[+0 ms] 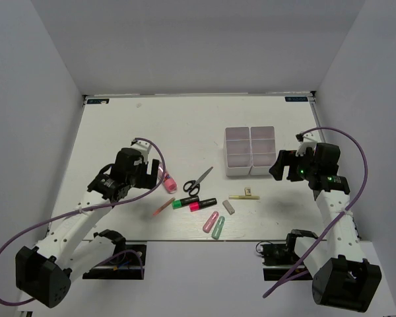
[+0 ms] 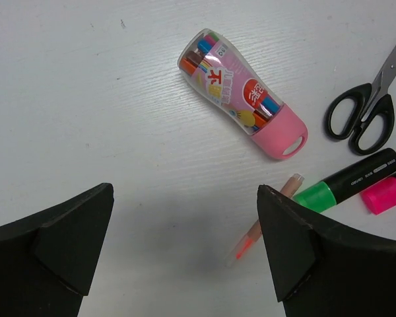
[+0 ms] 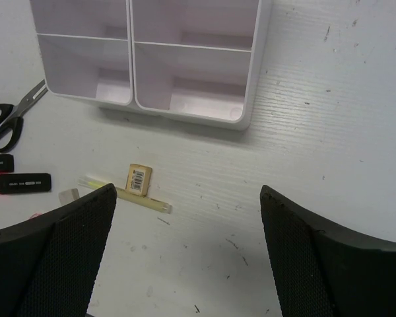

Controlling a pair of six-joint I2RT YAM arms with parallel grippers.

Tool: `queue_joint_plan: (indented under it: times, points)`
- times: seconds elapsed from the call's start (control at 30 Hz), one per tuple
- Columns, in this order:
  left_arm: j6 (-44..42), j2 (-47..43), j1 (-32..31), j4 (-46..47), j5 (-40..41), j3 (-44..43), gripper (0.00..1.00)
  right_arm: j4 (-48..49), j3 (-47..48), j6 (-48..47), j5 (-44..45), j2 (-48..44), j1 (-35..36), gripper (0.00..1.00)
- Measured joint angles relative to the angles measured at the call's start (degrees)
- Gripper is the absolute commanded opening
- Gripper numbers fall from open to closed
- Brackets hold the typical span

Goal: Sort the stationery into containers
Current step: Pick up the stationery from the center of the board.

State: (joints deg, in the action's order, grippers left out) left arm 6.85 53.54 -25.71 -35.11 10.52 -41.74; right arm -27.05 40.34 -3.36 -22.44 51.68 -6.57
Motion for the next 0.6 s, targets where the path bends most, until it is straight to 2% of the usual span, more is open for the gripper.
queue_joint_plan:
  times: [0.47, 0.6]
  points:
    - [3.3, 2.3, 0.0, 0.0, 0.9, 0.0, 1.0, 0.2, 0.0, -0.2, 0.0, -0.6, 0.0, 0.9]
    - [3.8, 2.5, 0.0, 0.0, 1.1, 0.0, 1.0, -0.3, 0.0, -2.7, -0.3, -0.6, 0.0, 0.9]
